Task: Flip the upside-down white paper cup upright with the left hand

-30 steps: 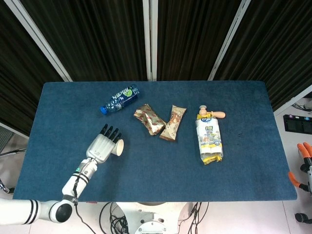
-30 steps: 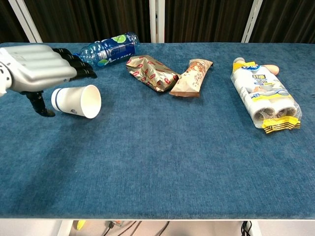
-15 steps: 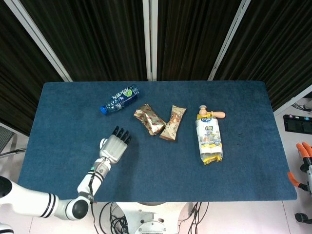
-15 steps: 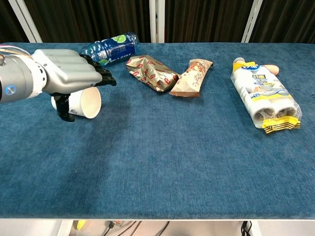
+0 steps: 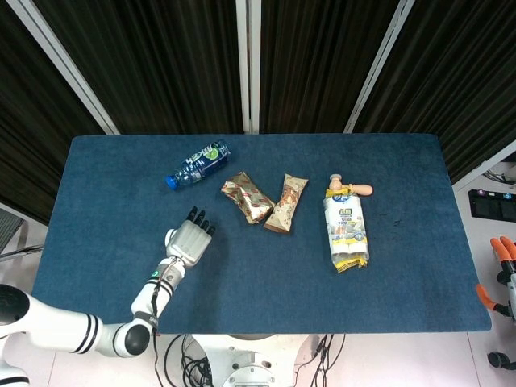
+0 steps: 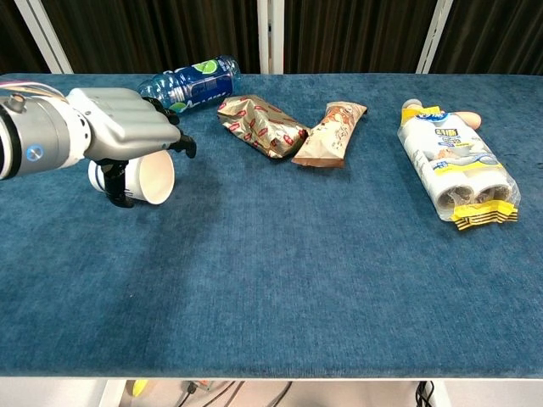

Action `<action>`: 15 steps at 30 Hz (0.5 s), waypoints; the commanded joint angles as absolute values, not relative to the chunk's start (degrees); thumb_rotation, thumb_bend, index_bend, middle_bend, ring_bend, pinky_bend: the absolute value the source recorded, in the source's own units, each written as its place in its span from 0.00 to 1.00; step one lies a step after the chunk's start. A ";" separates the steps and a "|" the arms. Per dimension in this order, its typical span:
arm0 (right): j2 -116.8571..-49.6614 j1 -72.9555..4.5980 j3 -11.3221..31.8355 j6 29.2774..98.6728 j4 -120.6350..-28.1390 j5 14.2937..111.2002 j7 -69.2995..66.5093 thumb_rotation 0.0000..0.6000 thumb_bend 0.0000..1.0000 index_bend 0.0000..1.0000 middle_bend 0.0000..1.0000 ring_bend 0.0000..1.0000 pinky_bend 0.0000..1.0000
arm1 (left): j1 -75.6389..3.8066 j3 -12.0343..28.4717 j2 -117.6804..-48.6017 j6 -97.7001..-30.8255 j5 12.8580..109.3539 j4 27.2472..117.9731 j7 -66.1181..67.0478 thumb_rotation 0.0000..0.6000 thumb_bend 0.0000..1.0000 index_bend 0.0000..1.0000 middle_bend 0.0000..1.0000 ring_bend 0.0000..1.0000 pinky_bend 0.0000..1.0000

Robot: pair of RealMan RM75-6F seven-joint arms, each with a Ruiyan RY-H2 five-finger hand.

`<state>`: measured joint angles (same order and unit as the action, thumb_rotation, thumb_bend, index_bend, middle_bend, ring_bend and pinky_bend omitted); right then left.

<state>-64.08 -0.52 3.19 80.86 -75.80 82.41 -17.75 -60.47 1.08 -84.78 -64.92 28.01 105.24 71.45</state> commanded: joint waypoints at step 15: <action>-64.08 -0.51 3.16 80.89 -75.51 82.55 -17.92 1.00 0.28 0.00 0.00 0.00 0.00 | -57.38 -1.29 -85.06 -68.55 39.82 103.61 62.87 1.00 0.25 0.36 0.36 0.03 0.08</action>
